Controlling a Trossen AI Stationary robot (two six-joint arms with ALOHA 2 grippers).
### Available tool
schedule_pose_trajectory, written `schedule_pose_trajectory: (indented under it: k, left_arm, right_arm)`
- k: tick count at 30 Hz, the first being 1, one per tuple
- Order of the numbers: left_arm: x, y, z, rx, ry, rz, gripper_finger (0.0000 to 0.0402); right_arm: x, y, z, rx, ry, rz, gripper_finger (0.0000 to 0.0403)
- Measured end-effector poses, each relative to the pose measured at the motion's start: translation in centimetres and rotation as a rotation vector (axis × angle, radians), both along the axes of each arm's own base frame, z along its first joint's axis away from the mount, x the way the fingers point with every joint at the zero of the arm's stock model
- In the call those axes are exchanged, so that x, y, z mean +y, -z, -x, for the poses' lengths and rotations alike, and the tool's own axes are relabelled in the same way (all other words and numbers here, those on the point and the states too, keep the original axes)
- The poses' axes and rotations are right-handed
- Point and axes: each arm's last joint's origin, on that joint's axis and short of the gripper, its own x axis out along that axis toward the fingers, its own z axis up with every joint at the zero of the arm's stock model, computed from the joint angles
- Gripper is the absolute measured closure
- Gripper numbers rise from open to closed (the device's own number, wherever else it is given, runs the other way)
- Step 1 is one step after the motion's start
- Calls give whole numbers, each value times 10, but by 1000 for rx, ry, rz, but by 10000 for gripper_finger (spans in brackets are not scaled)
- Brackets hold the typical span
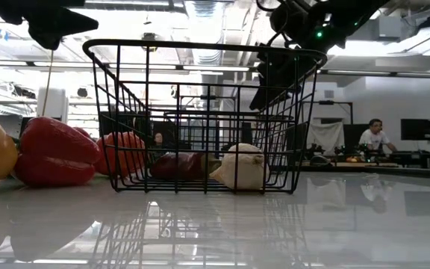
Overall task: Sort produce into baskets
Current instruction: Put the cucumber into the bottom wire basket
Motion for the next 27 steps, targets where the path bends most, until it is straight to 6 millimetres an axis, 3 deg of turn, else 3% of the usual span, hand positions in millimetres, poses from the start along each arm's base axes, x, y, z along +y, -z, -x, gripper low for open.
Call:
schedule_pose_trajectory:
  k: [6, 12, 22, 27]
  left_arm:
    - [4, -1, 1, -16, -156, -61, 163]
    - [9, -2, 2, -25, -275, -83, 163]
    - [43, 19, -13, 95, -354, 203, 174]
    - [61, 7, -17, 190, -383, 394, 179]
  right_arm:
    - [5, -14, 9, -8, -8, 33, 138]
    - [26, -43, 25, -68, -49, 90, 138]
    - [65, -66, 67, -228, -50, 325, 138]
    - [78, -89, 93, -332, -90, 337, 138]
